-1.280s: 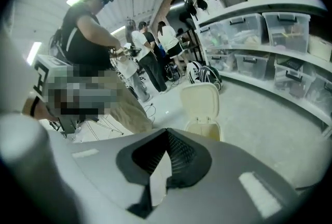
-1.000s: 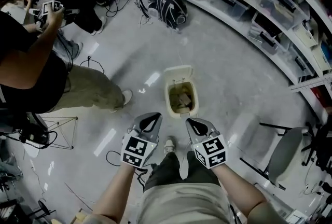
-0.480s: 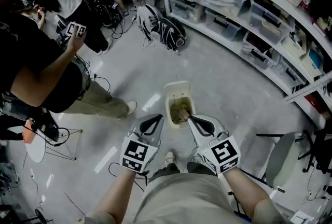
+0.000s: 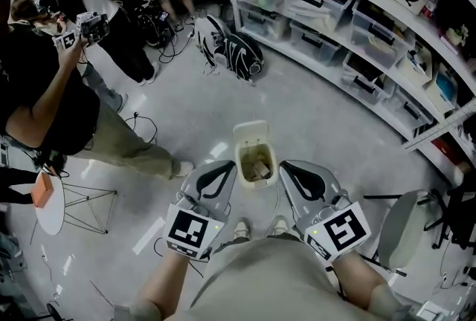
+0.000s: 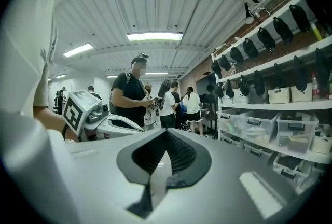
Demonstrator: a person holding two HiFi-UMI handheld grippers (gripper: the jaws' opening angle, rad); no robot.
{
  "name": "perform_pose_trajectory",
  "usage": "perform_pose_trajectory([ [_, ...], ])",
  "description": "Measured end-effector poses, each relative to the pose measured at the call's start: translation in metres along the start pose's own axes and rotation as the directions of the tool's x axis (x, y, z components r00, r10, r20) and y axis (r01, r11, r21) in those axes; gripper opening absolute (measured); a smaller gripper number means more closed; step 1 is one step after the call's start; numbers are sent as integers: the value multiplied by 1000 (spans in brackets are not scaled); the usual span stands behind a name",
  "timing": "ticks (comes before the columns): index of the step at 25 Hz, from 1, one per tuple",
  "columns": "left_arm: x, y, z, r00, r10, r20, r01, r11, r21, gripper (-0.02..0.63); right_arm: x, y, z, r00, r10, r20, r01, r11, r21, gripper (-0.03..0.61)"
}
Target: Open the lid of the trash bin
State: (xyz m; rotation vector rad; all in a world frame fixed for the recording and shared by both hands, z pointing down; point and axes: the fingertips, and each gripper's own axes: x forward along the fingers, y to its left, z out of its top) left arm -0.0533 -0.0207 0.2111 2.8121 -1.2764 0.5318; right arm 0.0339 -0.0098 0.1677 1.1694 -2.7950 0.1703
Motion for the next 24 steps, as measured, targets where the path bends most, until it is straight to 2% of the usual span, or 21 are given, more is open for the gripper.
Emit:
perform_pose_trajectory([
  [4,-8,-2,24,999,24,48,-21,998,-65,3,-7,-8,14,1000,-15,23,15,1000,-5,3],
  [6,-8,-3,27,998,32,53,-28,997,-73,3,-9,-11,18,999,-20,30,20,1000,-10,3],
  [9,-8,-3,26,998,41,40,-38,997,-67,2,-11,-16,19,999,-21,32,21,1000,-11,3],
  [13,-7,-4,30,997,41,60,-42,999,12,2,-16,-24,18,999,-29,27,29,1000,6,3],
  [14,-9,-2,31,996,51,68,-52,999,12,2,-15,-23,18,999,-30,27,30,1000,7,3],
  [17,-16,6,34,993,93,73,-88,994,-68,2,-10,-22,20,999,-29,26,29,1000,-1,3],
  [18,-16,6,34,993,96,69,-91,993,-74,2,-10,-24,21,999,-30,26,30,1000,-4,3],
  [21,-13,5,35,995,82,62,-81,997,-18,2,-11,-30,21,999,-34,23,34,999,1,3],
  [24,-12,4,38,995,80,61,-80,997,-10,2,-11,-34,18,999,-33,20,33,999,16,3],
])
